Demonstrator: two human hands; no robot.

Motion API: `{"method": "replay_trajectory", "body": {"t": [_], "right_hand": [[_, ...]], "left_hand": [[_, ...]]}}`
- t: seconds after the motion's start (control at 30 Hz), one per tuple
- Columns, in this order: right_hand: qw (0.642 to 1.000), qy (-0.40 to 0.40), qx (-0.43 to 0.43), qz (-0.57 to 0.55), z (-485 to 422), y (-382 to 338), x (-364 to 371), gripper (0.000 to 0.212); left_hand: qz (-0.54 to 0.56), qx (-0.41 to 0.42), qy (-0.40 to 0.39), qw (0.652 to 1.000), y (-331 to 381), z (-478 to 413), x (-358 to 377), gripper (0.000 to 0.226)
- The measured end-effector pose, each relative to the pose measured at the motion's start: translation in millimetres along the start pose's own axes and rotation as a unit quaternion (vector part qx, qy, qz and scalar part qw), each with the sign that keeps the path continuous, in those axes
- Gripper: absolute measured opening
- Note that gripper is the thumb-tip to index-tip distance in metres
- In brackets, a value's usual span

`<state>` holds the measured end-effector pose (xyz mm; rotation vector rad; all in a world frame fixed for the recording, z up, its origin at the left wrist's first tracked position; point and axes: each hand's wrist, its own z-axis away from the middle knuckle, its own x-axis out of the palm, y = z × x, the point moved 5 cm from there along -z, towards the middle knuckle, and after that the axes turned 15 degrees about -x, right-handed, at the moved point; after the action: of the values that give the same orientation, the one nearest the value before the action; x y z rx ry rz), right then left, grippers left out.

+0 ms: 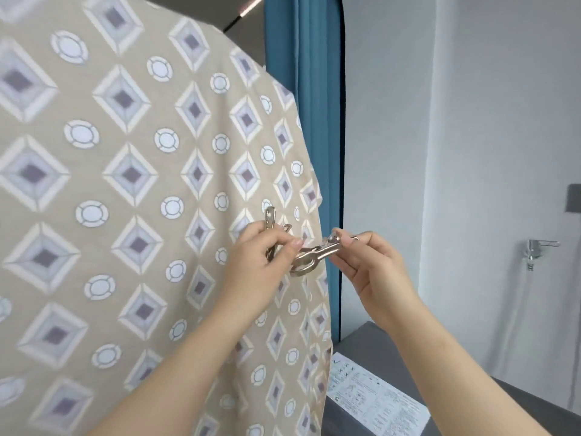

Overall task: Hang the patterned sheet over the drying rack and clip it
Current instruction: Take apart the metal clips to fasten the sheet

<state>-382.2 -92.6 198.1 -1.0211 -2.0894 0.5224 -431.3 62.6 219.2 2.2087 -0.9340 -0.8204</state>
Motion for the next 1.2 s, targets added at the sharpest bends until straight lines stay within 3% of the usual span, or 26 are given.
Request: {"method": "replay_trajectory", "body": {"t": [0.13,0.27,0.37,0.43,0.47,0.7,0.8,0.97,1.2], "right_hand": [[0.999,-0.017,-0.013,-0.044,-7,-10,15,0.036],[0.997,-0.027,-0.021,-0.075,-18,-13,30,0.031],[0.995,-0.057,-0.009,-0.081,-22,-13,43,0.034],[0.994,-0.074,0.013,-0.074,-24,-13,49,0.017],[0.995,-0.075,0.024,-0.066,-25,-13,50,0.008],[0.986,-0.117,0.105,0.049,-13,4,56,0.023],[0.987,-0.106,0.117,0.044,-11,12,56,0.029],[0.985,-0.07,0.136,-0.075,-14,14,66,0.028],[0.997,0.015,0.078,-0.017,-37,1,74,0.021]], "left_hand": [[-0.06,-0.027,-0.02,0.998,13,1,-6,0.007],[-0.063,-0.021,-0.017,0.998,16,0,-13,0.023],[-0.055,-0.024,0.004,0.998,19,-2,-27,0.015],[-0.048,-0.031,0.005,0.998,21,-3,-35,0.002],[-0.051,-0.03,0.007,0.998,22,-3,-38,0.007],[-0.079,-0.039,-0.013,0.996,13,10,-33,0.009],[-0.082,-0.045,0.008,0.996,7,9,-36,0.008],[-0.099,-0.037,0.033,0.994,4,2,-43,0.009],[-0.105,-0.007,0.049,0.993,22,-13,-51,0.013]]}}
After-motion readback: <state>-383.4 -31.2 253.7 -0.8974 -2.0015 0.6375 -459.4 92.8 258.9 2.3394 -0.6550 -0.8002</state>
